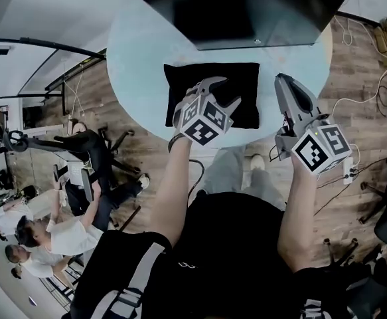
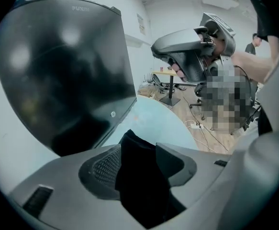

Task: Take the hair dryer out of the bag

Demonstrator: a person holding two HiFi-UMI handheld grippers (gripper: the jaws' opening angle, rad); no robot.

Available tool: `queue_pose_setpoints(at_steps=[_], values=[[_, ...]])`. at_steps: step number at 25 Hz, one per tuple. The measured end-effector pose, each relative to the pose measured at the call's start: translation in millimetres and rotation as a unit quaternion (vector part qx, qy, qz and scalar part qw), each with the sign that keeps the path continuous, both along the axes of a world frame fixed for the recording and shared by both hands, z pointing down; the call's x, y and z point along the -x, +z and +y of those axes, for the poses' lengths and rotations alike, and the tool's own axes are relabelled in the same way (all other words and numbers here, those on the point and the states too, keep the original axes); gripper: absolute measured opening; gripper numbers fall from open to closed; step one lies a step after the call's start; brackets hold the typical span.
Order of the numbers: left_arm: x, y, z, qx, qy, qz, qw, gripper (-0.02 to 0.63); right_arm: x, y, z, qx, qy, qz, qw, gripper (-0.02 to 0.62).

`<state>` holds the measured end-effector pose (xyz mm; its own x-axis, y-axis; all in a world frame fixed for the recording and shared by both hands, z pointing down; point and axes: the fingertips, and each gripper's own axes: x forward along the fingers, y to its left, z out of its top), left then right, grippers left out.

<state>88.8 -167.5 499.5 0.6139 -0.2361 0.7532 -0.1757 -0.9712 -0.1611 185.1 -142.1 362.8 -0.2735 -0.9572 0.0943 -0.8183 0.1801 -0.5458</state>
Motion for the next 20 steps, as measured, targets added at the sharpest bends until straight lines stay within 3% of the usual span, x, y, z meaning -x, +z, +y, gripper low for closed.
queue_pose_setpoints(at_steps=[6,20], values=[[-3,26,-17,0.005,0.015,-0.032,0.9993,0.241,-4,18,-2,0.024,0.012,-0.01,1.0,0.005],[-13,60,-30,0.033,0.055,-0.066,0.9958,0.233,-1,40,-11,0.051,0.024,-0.021,0.998,0.005]])
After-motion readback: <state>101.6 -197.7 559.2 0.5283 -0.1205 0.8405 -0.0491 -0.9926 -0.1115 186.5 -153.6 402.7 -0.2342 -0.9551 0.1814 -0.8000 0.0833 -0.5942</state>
